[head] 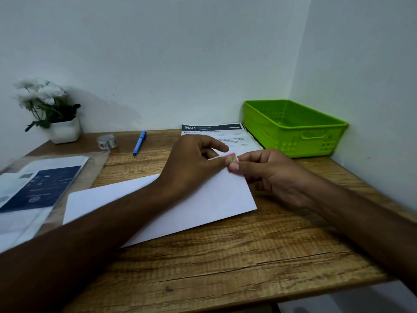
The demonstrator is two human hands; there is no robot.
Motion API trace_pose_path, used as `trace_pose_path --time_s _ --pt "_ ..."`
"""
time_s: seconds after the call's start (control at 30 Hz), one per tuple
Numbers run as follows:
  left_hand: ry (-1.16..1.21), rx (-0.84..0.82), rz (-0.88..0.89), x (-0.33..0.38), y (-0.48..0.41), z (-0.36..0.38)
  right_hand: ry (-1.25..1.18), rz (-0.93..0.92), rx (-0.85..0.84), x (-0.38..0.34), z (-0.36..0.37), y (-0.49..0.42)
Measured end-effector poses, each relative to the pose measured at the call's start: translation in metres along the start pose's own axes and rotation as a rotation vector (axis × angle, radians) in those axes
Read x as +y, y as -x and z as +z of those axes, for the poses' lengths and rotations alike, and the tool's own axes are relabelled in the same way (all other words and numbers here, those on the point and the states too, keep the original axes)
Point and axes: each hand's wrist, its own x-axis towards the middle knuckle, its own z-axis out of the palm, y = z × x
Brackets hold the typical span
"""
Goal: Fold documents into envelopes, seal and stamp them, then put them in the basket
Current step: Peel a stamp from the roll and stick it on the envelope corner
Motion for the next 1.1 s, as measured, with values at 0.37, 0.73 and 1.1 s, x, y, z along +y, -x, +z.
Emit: trace_pose_path --time_s 0.37,0.73,1.1 --pt "-0.249 0.319 0.265 0.004 -0.018 -0.039 -0.093 -0.037 0.141 -0.012 -0.020 -0.005" --pt "-0.353 -0.180 0.489 0.008 0.017 -0.009 -0.396 -0.237 0.315 -0.036 -0.025 -0.015" --pt "0.623 0.003 -0.399 0.022 -0.003 0.018 -0.558 -0.342 0.312 -0.035 -0.014 -0.016"
